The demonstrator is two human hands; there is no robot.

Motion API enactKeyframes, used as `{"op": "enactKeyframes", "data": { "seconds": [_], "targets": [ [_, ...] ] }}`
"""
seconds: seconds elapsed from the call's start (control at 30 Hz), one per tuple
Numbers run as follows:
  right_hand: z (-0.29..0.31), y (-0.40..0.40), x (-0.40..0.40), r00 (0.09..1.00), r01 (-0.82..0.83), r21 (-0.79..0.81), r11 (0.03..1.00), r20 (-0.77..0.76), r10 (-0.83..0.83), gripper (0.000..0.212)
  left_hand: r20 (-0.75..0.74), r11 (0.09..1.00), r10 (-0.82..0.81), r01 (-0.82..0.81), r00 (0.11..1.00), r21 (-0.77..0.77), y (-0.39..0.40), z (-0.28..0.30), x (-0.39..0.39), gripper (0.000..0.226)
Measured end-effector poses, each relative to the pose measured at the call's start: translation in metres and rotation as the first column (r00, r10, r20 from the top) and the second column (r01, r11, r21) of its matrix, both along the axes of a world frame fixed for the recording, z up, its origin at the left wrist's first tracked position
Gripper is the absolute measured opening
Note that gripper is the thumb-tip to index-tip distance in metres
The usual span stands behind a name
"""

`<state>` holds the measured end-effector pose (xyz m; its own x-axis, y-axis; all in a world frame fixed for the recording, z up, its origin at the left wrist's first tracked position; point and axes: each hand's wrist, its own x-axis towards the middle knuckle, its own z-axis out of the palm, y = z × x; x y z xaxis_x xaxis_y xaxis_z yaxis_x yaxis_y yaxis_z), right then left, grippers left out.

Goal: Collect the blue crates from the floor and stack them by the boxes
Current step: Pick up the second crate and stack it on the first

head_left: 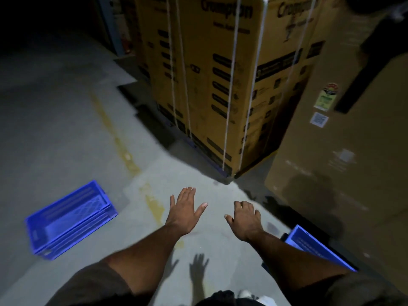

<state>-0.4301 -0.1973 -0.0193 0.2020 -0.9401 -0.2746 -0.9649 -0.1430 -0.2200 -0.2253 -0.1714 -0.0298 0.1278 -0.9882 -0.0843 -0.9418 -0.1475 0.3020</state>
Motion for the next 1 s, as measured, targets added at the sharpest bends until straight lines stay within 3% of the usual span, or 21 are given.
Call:
{"op": "enactKeyframes", "data": {
  "seconds": [0.27, 0.4, 0.53, 0.67, 0.8, 1.0],
  "targets": [
    [-0.014, -0.043, 0.126, 0.945, -0.328, -0.001, 0.945, 0.007, 0.328, 0.056, -0.022, 0.930, 0.365, -0.363, 0.931, 0.055, 0.030, -0.015, 0.123, 0.119],
    [-0.022, -0.071, 0.194, 0.880, -0.474, 0.013, 0.880, 0.024, 0.474, 0.056, -0.001, 0.860, 0.507, -0.506, 0.862, 0.063, 0.034, -0.011, 0.173, 0.094],
    [-0.017, -0.099, 0.258, 0.805, -0.593, 0.014, 0.805, 0.055, 0.591, 0.055, 0.021, 0.772, 0.632, -0.632, 0.775, 0.067, 0.038, -0.008, 0.216, 0.116],
    [-0.016, -0.120, 0.314, 0.734, -0.678, 0.007, 0.735, 0.058, 0.677, 0.054, 0.033, 0.651, 0.757, -0.758, 0.652, 0.041, 0.043, -0.005, 0.254, 0.116],
    [-0.019, -0.121, 0.358, 0.677, -0.736, 0.032, 0.677, 0.079, 0.732, 0.054, 0.037, 0.581, 0.811, -0.811, 0.584, 0.064, 0.051, -0.010, 0.277, 0.084],
    [-0.025, -0.122, 0.420, 0.598, -0.802, 0.045, 0.596, 0.060, 0.799, 0.053, -0.052, 0.488, 0.873, -0.871, 0.485, 0.067, 0.063, -0.021, 0.318, 0.074]
  ]
}}
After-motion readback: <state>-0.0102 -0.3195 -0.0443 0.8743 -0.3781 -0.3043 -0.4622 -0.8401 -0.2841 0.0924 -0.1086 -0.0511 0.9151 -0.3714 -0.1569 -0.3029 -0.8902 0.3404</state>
